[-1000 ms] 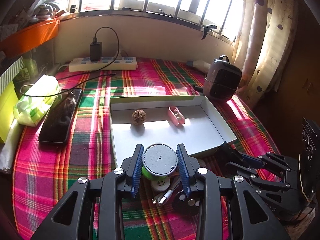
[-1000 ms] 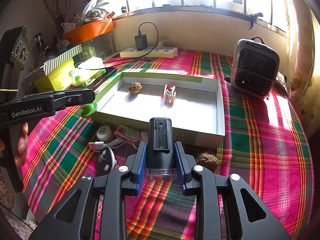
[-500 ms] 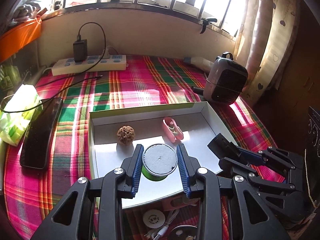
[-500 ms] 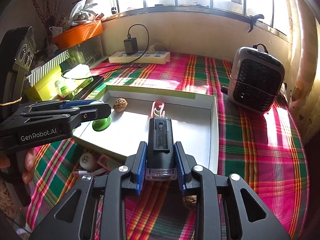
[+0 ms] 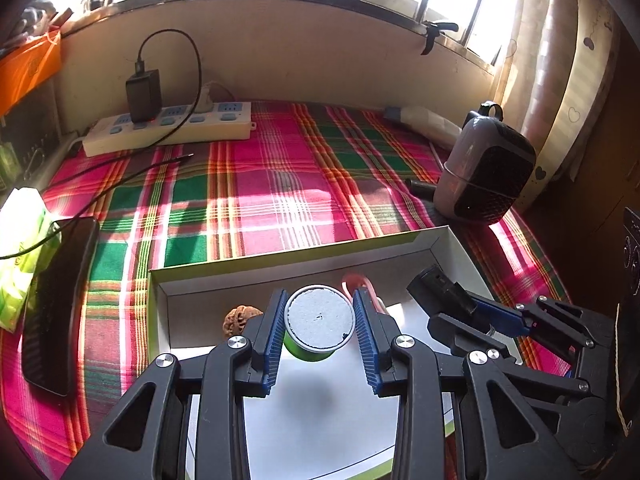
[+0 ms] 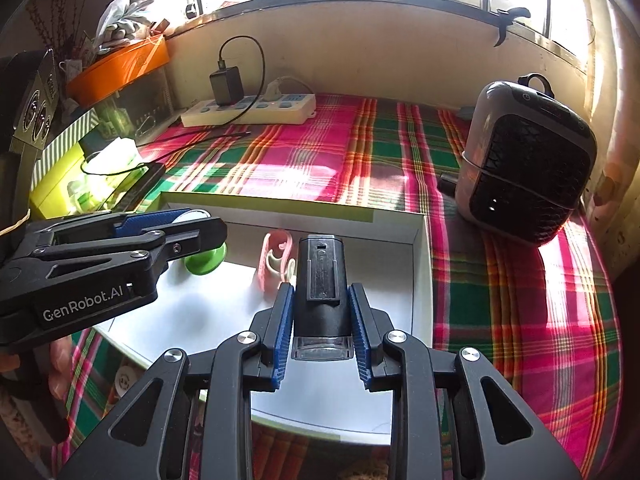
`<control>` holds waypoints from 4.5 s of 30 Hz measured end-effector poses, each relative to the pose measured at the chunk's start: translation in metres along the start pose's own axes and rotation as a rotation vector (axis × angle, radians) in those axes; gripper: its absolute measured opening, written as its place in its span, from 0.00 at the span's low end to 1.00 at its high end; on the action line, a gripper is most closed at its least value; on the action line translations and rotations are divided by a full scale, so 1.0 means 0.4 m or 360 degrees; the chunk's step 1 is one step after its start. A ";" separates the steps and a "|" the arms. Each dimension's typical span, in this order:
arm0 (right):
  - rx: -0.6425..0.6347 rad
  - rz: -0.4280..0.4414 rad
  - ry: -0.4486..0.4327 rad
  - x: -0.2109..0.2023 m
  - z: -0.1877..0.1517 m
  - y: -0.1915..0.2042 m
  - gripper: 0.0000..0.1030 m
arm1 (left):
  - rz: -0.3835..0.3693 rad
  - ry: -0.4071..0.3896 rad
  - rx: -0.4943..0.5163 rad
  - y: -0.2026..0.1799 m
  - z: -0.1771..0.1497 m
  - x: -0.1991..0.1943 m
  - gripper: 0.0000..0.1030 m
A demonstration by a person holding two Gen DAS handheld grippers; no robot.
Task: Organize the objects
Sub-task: 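Carry spool and flashlight into the white box and open both grippers, then withdraw both grippers from the box toward the remaining items, then grasp the second walnut with right gripper while left gripper grasps the black round fob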
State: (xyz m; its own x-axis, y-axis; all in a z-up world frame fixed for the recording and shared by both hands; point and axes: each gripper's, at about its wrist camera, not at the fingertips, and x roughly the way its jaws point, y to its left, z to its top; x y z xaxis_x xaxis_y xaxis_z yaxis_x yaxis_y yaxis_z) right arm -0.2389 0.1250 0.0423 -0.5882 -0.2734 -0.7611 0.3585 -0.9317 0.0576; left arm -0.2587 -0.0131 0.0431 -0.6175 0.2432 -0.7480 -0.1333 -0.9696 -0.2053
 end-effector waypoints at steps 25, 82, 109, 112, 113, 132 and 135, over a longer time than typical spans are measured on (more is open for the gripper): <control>0.0068 0.0017 0.0083 0.085 0.028 -0.034 0.28 | 0.0051 0.0075 -0.0012 0.012 0.028 0.097 0.31; 0.0159 -0.0032 -0.0178 -0.178 -0.128 -0.067 0.43 | -0.0013 -0.0151 -0.0031 0.016 -0.150 -0.183 0.33; 0.0169 -0.0062 -0.0015 -0.131 -0.237 -0.064 0.51 | -0.0115 -0.0028 -0.0027 0.018 -0.343 -0.239 0.33; 0.0140 -0.0060 0.0004 -0.120 -0.233 -0.057 0.50 | -0.0148 -0.0022 0.0011 -0.004 -0.353 -0.243 0.33; 0.0128 -0.0064 0.0012 -0.116 -0.232 -0.054 0.51 | -0.0167 -0.0017 0.0019 -0.009 -0.355 -0.244 0.33; 0.0086 -0.0081 0.0033 -0.102 -0.226 -0.044 0.40 | -0.0170 0.0077 0.0101 -0.063 -0.362 -0.197 0.36; 0.0080 -0.0078 0.0032 -0.103 -0.227 -0.044 0.33 | -0.0183 0.0082 0.0098 -0.067 -0.358 -0.192 0.37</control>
State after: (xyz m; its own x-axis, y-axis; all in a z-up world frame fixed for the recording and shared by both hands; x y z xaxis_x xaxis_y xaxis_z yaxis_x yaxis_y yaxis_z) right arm -0.1555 0.1745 0.0140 -0.5891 -0.2226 -0.7768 0.2925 -0.9549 0.0518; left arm -0.0968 -0.0017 0.0158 -0.5552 0.3524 -0.7534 -0.2490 -0.9347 -0.2537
